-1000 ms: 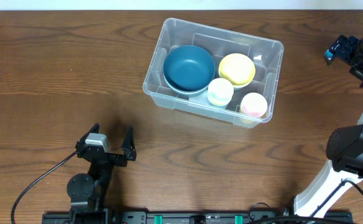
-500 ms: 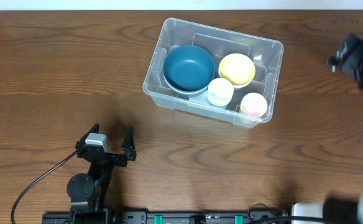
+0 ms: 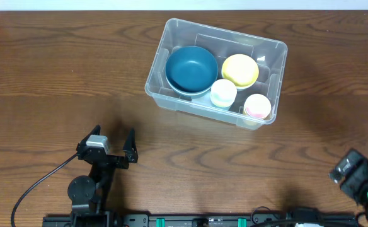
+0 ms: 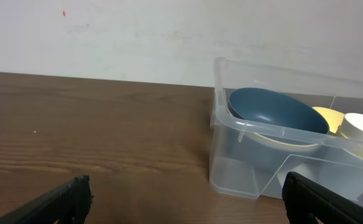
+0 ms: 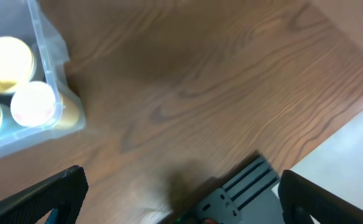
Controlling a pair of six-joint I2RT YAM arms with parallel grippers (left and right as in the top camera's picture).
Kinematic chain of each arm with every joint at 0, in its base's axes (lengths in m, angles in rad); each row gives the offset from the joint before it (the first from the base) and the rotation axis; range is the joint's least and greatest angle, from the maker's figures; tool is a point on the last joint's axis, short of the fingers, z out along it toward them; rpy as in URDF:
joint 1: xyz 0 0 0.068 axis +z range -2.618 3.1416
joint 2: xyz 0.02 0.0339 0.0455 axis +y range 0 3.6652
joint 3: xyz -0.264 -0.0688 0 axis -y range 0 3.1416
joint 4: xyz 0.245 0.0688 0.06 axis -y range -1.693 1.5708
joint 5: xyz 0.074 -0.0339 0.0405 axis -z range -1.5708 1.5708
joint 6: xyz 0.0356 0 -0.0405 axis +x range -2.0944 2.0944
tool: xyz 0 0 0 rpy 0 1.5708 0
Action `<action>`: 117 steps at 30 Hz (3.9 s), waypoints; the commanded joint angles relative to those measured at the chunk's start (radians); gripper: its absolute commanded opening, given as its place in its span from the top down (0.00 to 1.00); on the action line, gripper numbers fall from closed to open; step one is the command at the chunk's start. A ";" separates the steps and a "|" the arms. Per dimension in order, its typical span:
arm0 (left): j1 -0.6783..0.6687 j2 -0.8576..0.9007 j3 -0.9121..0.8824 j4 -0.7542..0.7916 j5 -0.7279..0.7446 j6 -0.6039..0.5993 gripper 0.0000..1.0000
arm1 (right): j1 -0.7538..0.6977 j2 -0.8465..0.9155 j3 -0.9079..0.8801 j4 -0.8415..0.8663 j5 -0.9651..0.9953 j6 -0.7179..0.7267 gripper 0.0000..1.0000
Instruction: Pack container
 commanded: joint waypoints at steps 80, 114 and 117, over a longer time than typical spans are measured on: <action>0.005 -0.006 -0.018 -0.035 0.006 -0.006 0.02 | 0.087 -0.784 -1.542 1.621 -0.283 -0.420 0.01; 0.005 -0.006 -0.018 -0.035 0.006 -0.006 0.02 | 0.087 -0.783 -1.542 1.621 -0.283 -0.420 0.01; 0.005 -0.006 -0.018 -0.035 0.006 -0.006 0.02 | 0.087 -0.783 -1.542 1.621 -0.283 -0.420 0.01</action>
